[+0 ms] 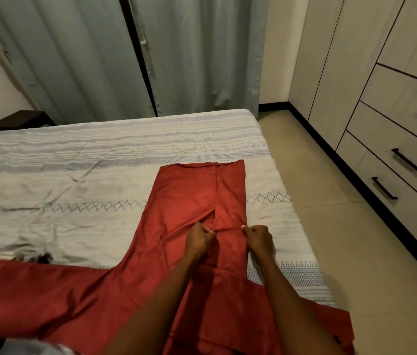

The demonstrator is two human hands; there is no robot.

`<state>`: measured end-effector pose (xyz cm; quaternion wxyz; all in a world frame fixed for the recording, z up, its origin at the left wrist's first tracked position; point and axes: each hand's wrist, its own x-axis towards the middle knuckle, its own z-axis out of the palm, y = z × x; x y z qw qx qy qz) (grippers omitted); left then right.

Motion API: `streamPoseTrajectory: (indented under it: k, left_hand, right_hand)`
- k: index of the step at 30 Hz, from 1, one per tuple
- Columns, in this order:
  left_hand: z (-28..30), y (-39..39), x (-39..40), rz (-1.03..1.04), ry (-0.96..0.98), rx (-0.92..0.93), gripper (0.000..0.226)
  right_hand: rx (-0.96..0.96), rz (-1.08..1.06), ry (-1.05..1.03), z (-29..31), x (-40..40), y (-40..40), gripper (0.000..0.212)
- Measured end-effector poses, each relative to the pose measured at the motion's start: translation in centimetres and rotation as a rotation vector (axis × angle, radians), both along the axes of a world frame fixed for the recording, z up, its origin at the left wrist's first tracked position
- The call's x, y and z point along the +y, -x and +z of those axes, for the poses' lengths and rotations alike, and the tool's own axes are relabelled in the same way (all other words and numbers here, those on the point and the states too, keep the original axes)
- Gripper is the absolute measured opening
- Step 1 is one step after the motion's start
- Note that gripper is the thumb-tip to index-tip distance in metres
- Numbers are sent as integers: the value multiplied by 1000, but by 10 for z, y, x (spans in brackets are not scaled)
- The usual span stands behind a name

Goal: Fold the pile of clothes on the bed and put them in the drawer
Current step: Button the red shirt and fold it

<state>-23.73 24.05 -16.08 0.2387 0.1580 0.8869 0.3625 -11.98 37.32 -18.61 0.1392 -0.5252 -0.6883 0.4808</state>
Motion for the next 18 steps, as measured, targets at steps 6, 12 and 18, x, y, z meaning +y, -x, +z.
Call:
streamPoseTrajectory:
  k: [6, 12, 18]
  left_hand:
    - [-6, 3, -2, 140, -196, -387, 12]
    - [-23, 4, -7, 40, -108, -68, 35]
    - [-9, 6, -22, -266, 123, -12, 56]
  right_hand:
    - [-41, 29, 27, 3, -3, 0, 47]
    - [-123, 63, -59, -6, -3, -3, 35]
    - [-224, 201, 1, -2, -19, -16, 64]
